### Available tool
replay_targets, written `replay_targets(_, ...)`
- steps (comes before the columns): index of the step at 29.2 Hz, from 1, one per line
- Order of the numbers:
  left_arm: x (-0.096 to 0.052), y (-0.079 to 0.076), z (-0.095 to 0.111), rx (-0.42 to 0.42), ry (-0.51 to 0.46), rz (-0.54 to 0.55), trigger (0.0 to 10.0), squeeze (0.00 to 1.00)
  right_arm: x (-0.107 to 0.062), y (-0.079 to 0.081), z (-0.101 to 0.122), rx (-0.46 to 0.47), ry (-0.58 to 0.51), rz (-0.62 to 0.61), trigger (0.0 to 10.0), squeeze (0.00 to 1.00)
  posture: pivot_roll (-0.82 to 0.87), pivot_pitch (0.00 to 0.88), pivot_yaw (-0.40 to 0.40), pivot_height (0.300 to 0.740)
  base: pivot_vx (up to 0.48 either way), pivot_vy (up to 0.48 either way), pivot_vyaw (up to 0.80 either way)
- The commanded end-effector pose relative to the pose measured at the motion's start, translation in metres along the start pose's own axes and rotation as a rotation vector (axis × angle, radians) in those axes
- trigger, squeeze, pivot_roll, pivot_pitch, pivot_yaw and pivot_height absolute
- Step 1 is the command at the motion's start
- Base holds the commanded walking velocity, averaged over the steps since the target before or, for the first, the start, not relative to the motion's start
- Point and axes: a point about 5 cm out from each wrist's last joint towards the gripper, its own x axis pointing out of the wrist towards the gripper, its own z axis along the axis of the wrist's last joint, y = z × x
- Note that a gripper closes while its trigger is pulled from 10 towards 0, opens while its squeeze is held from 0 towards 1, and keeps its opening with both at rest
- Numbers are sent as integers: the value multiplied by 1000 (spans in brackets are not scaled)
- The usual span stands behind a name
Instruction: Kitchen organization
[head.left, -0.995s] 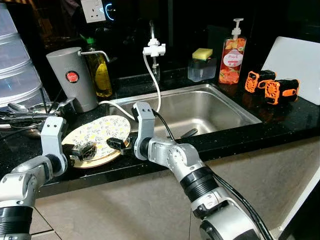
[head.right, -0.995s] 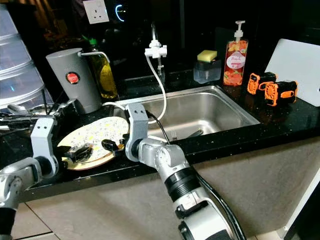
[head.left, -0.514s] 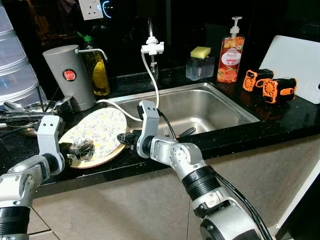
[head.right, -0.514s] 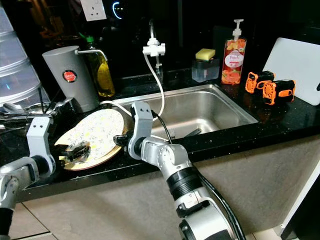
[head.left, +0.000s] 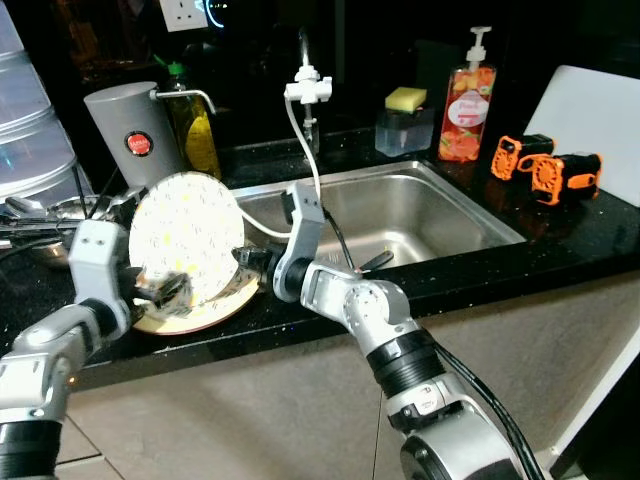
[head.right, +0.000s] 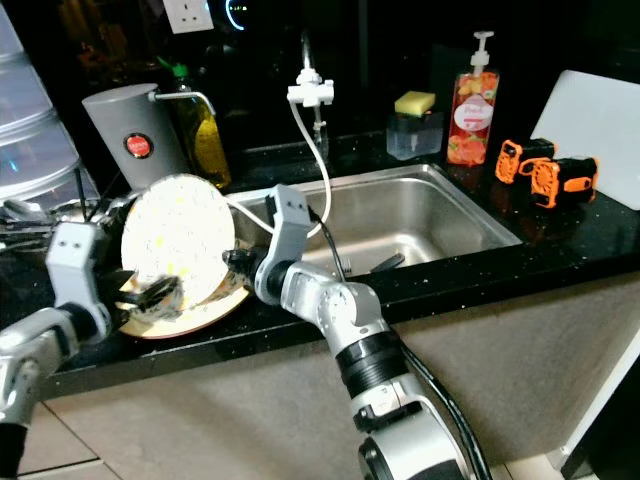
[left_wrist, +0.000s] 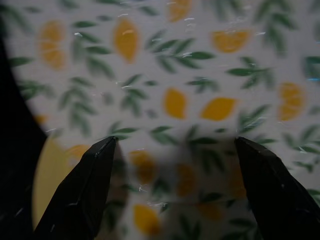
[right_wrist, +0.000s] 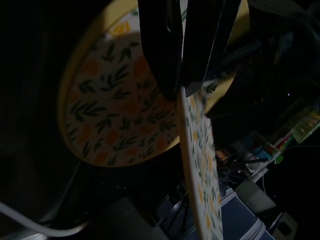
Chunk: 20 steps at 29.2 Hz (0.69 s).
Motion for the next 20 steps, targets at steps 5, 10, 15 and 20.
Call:
replay_targets(5, -2, -13, 40, -29, -213, -81, 10000, 0, 25, 53, -24, 129, -28, 102, 10000, 0, 60, 75, 38, 740, 0, 0, 0)
replay_targets(10, -9, -31, 70, -52, -372, -174, 10000, 0, 21, 8, -7, 166, -118, -134, 10000, 0, 60, 75, 38, 740, 0, 0, 0)
replay_targets(15, -13, -30, 77, -112, -415, -158, 10000, 0, 9, -25, 15, 203, -215, -267, 10000, 0, 84, 67, 24, 740, 0, 0, 0)
replay_targets(20, -14, -27, 77, -134, -420, -128, 10000, 0, 3, -39, 21, 197, -249, -337, 10000, 0, 84, 67, 24, 740, 0, 0, 0)
